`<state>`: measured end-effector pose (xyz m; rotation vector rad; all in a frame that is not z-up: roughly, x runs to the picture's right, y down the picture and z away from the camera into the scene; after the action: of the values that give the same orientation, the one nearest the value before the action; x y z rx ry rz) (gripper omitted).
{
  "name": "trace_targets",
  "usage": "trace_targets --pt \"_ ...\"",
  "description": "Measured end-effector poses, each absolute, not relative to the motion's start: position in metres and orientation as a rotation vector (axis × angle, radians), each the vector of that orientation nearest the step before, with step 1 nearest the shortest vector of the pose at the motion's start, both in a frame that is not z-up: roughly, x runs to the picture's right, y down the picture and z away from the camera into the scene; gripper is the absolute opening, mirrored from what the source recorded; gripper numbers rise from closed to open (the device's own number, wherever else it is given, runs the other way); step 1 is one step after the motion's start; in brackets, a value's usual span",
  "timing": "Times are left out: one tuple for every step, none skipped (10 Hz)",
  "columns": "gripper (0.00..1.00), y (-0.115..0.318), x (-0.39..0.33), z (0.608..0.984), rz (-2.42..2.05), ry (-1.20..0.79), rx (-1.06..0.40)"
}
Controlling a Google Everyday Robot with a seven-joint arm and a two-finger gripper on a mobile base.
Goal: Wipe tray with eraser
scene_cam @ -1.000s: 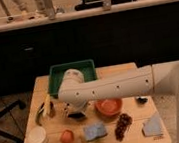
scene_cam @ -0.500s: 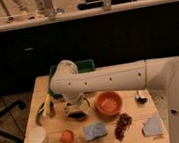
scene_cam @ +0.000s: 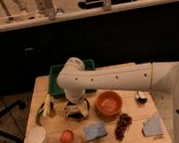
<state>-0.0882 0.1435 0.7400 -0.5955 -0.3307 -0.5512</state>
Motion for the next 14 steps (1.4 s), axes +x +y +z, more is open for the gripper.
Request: trace_targets --pt "0.8 0.146 -0.088 0.743 -0.524 -0.351 -0.598" --pt "0.8 0.147 -0.087 0.747 -0.502 -0.364 -0.599" --pt "0.8 0.148 -0.086 0.752 -0.474 -0.381 -0.603" --pt "0.8 0.149 -0.085 0.755 -0.453 -0.392 -0.605" --pt "0.8 0.15 -0.083 0.758 -0.438 -0.399 -0.606" --pt "0.8 0.15 -0.082 0.762 -0.419 -0.409 -0.608" --pt "0.8 0.151 -0.082 0.766 -0.406 -0.421 -0.611" --pt "0.8 0.151 -0.081 0.769 -0.392 -0.432 -0.612" --pt "0.8 0.15 -0.08 0.772 -0.382 -0.44 -0.613" --pt "0.8 0.15 -0.079 0.776 -0.368 -0.452 -0.615" --pt "0.77 0.149 -0.078 0.778 -0.361 -0.457 -0.616" --pt "0.71 0.149 -0.078 0.781 -0.354 -0.464 -0.619" --pt "0.68 0.149 -0.077 0.783 -0.349 -0.471 -0.622" --pt "0.68 0.149 -0.077 0.786 -0.345 -0.476 -0.626"
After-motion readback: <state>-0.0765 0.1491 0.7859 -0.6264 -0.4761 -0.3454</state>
